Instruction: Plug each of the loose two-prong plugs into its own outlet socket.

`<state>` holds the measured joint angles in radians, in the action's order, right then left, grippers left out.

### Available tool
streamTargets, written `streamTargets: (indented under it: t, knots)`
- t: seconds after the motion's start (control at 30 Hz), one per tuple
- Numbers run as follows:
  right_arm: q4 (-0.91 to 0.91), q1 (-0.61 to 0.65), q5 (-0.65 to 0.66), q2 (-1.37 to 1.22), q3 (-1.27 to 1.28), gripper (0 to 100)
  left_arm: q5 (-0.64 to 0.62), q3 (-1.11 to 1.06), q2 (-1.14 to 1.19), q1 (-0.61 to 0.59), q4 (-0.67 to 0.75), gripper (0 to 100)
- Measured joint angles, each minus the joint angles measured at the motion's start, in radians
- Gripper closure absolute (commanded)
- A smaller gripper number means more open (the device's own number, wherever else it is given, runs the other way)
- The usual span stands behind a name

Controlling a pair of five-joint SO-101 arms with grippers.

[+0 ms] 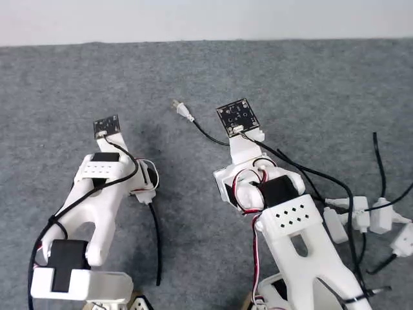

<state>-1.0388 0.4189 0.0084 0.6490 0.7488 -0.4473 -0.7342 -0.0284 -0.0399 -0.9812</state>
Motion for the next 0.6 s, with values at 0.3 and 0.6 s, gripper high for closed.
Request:
streamTargets:
  t: [0.3,0.6]
  knots:
    - [0.0,0.0,0.0,0.0,0.0,81.6,0.0,0.0,0.0,-0.066,-0.011,77]
    - [0.0,0.0,0.0,0.0,0.0,81.6,0.06,0.0,0.0,-0.106,-0.018,88]
